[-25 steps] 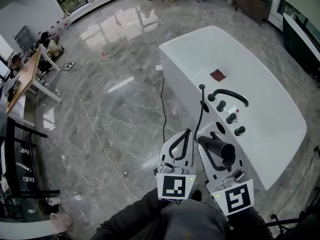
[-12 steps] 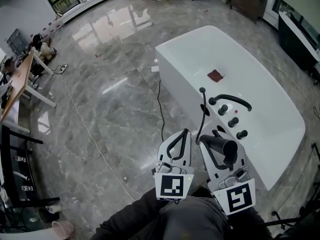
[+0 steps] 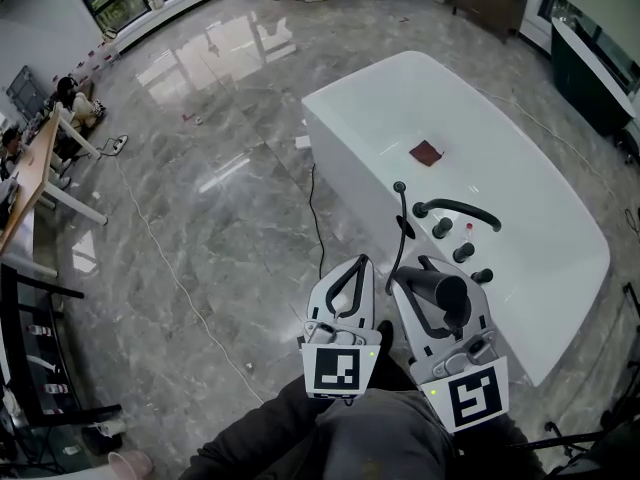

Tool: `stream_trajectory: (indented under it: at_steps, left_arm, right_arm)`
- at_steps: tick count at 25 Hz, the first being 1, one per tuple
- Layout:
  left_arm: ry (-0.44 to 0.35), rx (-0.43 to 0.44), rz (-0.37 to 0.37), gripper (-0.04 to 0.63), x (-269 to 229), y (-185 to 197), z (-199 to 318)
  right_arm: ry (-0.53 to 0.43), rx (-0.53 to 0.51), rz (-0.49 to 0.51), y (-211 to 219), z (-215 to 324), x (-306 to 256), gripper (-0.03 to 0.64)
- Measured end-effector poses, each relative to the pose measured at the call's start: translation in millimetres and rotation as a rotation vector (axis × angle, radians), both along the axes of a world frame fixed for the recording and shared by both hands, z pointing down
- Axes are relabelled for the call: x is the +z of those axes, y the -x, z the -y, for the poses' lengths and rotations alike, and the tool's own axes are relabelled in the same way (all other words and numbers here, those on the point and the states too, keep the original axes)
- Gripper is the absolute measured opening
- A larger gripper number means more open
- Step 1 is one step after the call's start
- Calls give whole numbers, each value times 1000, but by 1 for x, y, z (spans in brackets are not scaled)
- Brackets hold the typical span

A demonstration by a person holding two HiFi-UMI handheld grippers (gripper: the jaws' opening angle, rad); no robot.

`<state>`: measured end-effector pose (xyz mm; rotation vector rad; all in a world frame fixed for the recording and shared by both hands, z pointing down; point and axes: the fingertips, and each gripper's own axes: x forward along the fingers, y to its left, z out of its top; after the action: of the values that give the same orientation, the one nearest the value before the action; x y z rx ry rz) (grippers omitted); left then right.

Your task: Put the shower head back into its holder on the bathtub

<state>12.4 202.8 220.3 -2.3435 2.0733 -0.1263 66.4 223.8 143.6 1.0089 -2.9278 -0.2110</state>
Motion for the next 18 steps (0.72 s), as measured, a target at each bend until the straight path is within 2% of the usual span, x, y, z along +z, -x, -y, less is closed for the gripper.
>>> stream_trajectory:
  at_steps: [7, 14, 18]
  left_arm:
    - [23, 3, 29, 3, 5, -2, 40]
    - [48, -18, 5, 3, 14, -2, 78]
    - [67, -36, 24, 3, 19, 1, 97]
  right_arm:
    - [23, -14, 20, 0, 38, 5, 140]
    - [54, -22, 19, -3, 75, 14, 141]
    - [68, -46, 11, -4, 92, 20, 140]
